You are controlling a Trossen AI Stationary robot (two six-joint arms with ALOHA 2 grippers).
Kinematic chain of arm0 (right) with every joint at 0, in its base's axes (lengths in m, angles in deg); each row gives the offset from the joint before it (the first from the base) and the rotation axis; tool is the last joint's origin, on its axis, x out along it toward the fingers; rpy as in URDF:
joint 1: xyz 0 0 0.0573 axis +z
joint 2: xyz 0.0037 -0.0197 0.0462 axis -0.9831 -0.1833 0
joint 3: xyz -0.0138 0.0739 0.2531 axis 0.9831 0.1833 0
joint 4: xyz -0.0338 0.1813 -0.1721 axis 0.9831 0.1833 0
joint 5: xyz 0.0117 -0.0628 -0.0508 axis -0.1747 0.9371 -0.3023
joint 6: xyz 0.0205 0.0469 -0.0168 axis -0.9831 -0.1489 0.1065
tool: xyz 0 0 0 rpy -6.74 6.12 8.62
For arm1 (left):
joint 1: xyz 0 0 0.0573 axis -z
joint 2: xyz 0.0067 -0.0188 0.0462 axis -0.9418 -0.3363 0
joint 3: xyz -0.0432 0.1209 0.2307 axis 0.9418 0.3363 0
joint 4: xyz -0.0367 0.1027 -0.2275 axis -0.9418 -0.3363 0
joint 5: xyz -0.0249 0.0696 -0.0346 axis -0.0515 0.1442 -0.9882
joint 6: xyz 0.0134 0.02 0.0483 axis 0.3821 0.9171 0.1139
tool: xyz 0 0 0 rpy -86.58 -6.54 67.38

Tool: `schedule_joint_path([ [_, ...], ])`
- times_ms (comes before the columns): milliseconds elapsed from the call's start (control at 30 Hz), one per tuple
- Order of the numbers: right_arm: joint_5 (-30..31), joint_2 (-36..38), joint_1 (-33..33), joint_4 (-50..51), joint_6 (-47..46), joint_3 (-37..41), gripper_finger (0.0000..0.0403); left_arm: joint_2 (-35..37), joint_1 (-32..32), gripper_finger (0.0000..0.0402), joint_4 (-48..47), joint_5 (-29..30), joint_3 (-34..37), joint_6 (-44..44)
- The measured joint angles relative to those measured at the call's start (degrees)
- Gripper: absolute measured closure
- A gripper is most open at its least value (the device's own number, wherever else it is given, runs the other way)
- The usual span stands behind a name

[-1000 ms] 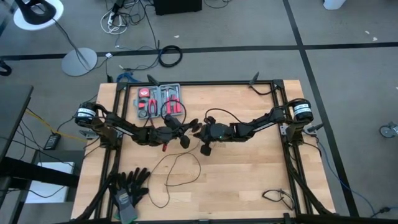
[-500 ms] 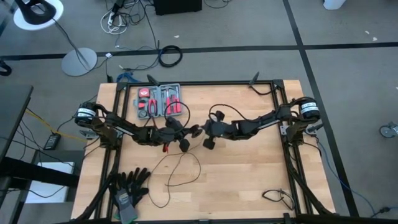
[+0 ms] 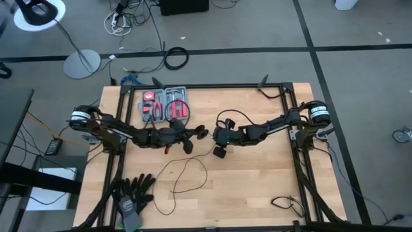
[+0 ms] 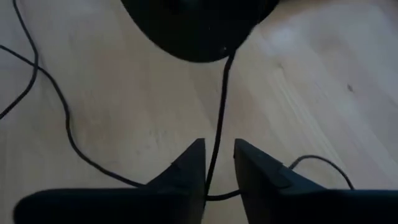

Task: Coil cords
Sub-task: Coil the black wire onto the spool

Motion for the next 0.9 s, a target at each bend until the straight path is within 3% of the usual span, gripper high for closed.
schedule_joint_path([
  [200,0.11,-0.01,-0.01,0.91,-0.66,0.00,0.0298,3.55,-0.26,0.0401,-0.78,0.03,0.99,0.02],
  [433,0.17,-0.03,-0.01,0.96,-1.54,0.00,0.0303,7.65,-0.26,0.0401,-8.81,3.48,1.42,-0.24],
  [667,0.17,-0.03,0.08,0.93,-1.75,0.00,0.0307,10.56,-0.35,0.0401,-9.77,5.49,1.92,-0.26],
  [900,-0.17,-0.11,0.10,-1.14,-0.39,0.04,0.0392,10.92,-0.35,0.0401,-7.68,5.35,1.76,-0.62],
])
